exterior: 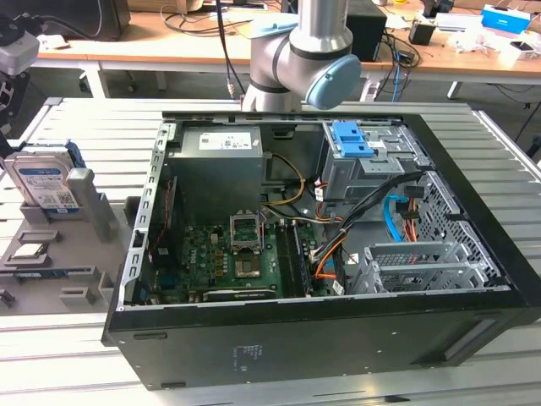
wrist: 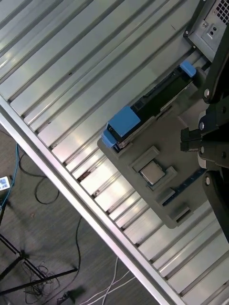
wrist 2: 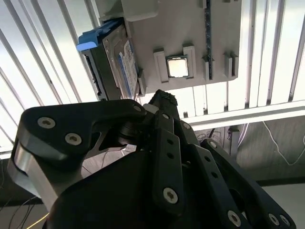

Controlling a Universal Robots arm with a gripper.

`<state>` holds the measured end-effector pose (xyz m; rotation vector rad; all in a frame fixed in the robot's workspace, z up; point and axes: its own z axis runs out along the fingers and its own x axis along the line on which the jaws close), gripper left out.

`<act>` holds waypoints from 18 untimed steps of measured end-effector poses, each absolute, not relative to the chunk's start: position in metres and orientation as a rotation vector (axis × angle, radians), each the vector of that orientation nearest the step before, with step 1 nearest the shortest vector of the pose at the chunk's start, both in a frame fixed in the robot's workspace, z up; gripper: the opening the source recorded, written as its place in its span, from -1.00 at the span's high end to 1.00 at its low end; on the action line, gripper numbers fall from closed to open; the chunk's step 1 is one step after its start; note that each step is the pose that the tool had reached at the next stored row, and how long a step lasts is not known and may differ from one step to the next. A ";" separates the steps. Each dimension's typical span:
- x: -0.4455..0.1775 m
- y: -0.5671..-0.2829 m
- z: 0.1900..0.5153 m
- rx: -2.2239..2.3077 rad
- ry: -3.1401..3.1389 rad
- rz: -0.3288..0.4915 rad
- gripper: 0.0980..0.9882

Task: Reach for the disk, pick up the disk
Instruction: 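Pick up the disk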

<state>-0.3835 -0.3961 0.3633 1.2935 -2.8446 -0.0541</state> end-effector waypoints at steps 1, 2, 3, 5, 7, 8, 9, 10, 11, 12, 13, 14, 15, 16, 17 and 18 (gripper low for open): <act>-0.384 -0.396 0.363 1.306 -2.839 -0.054 0.98; -0.384 -0.396 0.363 1.314 -2.835 -0.054 0.98; -0.384 -0.396 0.363 1.323 -2.830 -0.054 0.98; -0.384 -0.396 0.363 1.340 -2.822 -0.054 0.98; -0.383 -0.396 0.363 1.364 -2.811 -0.053 0.98; -0.384 -0.396 0.363 1.374 -2.806 -0.053 0.98; -0.384 -0.396 0.363 1.381 -2.802 -0.053 0.98; -0.383 -0.396 0.363 1.396 -2.794 -0.053 0.98; -0.383 -0.396 0.363 1.405 -2.790 -0.053 0.98; -0.383 -0.396 0.363 1.413 -2.785 -0.053 0.98; -0.384 -0.396 0.363 1.433 -2.775 -0.053 0.98; -0.383 -0.396 0.363 1.444 -2.769 -0.053 0.98; -0.383 -0.396 0.363 1.452 -2.765 -0.053 0.98; -0.384 -0.396 0.363 1.466 -2.757 -0.052 0.98; -0.383 -0.396 0.363 1.484 -2.747 -0.052 0.98; -0.384 -0.396 0.363 1.492 -2.743 -0.052 0.98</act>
